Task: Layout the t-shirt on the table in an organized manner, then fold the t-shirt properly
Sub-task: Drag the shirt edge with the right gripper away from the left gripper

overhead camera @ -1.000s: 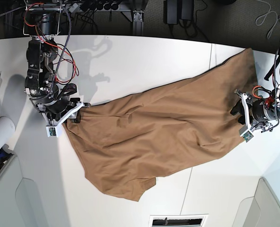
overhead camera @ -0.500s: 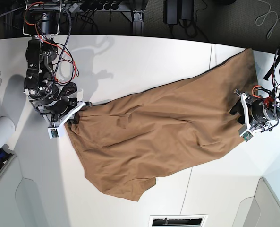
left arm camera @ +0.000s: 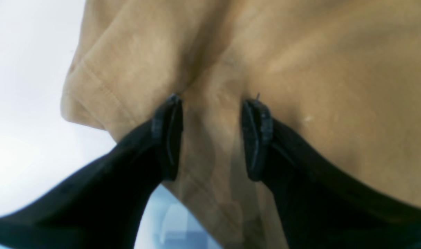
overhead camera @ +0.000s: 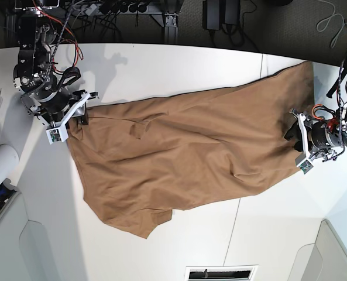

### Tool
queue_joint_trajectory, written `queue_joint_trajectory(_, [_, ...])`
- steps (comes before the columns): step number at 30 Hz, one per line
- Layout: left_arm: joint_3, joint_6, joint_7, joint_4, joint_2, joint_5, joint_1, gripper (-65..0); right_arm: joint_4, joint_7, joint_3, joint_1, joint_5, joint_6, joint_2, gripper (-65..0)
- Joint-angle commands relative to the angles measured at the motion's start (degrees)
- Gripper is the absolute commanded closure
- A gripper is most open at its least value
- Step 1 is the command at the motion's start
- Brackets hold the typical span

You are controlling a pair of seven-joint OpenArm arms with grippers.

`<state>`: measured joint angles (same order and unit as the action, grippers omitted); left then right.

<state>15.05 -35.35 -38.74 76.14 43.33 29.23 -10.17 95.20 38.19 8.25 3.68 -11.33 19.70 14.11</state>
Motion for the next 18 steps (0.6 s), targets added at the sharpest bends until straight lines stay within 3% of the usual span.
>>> queue_joint_trajectory(1, [-0.50, 0.22, 0.79, 0.66, 1.22, 0.42, -1.05, -30.0, 1.16, -1.29, 0.37, -0.81, -1.22, -0.07, 0.46, -38.2])
queue_joint_trajectory(2, [-0.50, 0.22, 0.79, 0.66, 1.22, 0.42, -1.05, -30.0, 1.27, -1.55, 0.37, -1.05, -2.21, -0.26, 0.46, -40.9])
queue_joint_trajectory(7, [-0.50, 0.22, 0.70, 0.66, 1.11, 0.39, -1.01, -30.0, 1.66, -3.74, 0.37, -3.96, -5.88, -0.44, -0.44, -40.9])
queue_joint_trajectory(12, [-0.50, 0.22, 0.00, 0.66, 1.11, 0.39, -0.09, -30.0, 0.31, -4.61, 0.35, -8.11, -4.96, -0.48, -3.39, -40.9])
queue_joint_trajectory(18, [-0.50, 0.20, -0.09, 0.66, 0.31, 0.46, 0.11, -30.0, -12.24, -7.34, 0.13, -14.45, -2.58, -0.28, -5.73, -40.9])
